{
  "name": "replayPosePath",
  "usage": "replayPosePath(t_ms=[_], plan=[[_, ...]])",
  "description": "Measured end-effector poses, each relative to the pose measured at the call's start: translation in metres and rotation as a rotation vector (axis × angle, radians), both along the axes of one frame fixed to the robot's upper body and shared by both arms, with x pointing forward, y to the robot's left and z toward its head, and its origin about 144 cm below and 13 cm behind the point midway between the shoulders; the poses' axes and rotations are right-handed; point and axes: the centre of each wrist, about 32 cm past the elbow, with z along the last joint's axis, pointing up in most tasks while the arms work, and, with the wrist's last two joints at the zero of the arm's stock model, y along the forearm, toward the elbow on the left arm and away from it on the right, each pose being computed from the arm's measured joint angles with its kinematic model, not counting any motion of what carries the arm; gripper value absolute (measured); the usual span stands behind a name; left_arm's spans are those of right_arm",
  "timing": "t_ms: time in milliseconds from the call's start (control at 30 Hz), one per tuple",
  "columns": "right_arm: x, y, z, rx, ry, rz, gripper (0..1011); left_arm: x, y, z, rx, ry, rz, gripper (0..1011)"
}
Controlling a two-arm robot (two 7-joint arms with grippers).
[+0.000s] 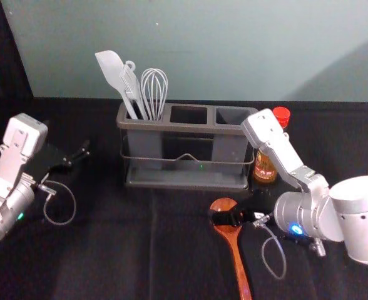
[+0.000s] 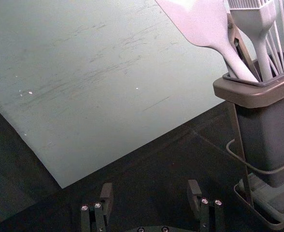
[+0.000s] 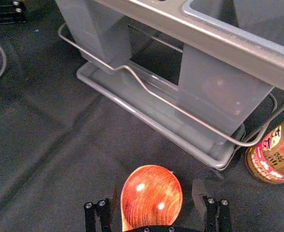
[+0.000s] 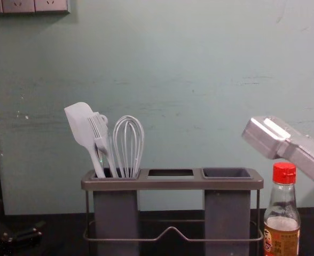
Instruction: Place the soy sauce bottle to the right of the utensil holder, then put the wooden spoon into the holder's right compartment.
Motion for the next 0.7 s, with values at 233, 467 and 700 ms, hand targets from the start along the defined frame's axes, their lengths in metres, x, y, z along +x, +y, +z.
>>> replayPosePath(t_ms=[233, 467, 700], plan=[[-0.003, 0.009, -0.005, 0.004, -0.014, -0.031, 1000, 0.000, 0.000, 0.000, 0.000, 0.000, 0.000, 1005], [-0.003, 0.012, -0.012, 0.019, -0.014, -0.056, 1000, 0.000, 0.000, 0.000, 0.000, 0.000, 0.000, 1005], [-0.004, 0.015, -0.019, 0.023, -0.010, -0.076, 1002, 0.000, 0.000, 0.000, 0.000, 0.000, 0.000, 1005]])
